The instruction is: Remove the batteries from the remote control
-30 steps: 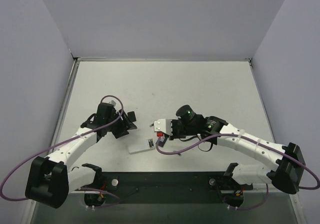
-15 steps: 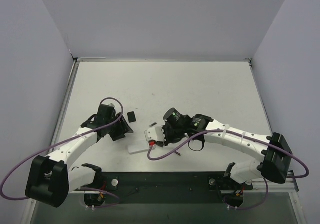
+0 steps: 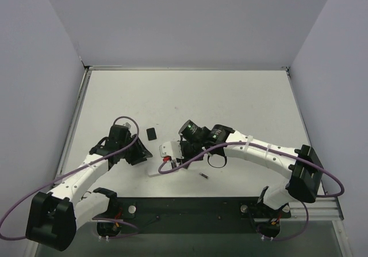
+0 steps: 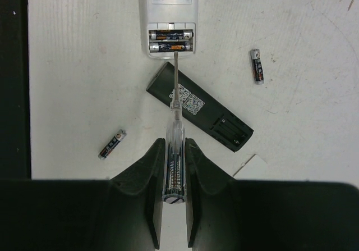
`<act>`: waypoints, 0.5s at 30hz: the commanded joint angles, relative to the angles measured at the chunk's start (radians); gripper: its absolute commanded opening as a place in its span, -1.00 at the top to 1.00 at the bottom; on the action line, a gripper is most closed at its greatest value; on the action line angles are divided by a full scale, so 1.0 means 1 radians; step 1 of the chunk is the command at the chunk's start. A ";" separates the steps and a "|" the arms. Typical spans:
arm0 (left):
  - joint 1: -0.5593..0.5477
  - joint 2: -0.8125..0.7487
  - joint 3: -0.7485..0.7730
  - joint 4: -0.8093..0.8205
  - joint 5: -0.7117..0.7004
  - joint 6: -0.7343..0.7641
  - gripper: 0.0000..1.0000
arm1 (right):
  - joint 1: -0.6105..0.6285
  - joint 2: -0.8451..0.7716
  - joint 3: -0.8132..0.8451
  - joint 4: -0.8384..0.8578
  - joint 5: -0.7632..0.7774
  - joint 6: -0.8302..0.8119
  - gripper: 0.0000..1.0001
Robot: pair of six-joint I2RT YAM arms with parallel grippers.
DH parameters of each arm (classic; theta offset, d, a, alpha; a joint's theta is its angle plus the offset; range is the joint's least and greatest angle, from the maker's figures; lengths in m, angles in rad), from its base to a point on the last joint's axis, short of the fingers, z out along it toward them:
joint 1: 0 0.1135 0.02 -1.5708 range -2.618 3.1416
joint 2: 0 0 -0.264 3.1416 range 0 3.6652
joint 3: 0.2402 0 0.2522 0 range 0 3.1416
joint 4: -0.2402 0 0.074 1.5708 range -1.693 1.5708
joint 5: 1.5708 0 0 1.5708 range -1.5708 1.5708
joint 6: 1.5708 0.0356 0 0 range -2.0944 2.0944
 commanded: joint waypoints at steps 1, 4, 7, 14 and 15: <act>0.005 -0.025 -0.047 0.121 0.119 -0.018 0.14 | 0.009 0.024 0.037 -0.048 -0.014 0.024 1.00; 0.005 -0.015 -0.061 0.157 0.160 -0.018 0.66 | 0.012 0.039 0.049 -0.047 -0.012 0.038 1.00; 0.005 0.002 -0.078 0.184 0.192 -0.021 1.00 | 0.017 0.056 0.058 -0.047 -0.004 0.043 1.00; 0.004 0.014 -0.112 0.224 0.218 -0.025 1.00 | 0.028 0.092 0.080 -0.047 0.013 0.044 1.00; 0.004 0.014 -0.115 0.221 0.214 -0.024 1.00 | 0.029 0.098 0.085 -0.047 0.016 0.044 1.00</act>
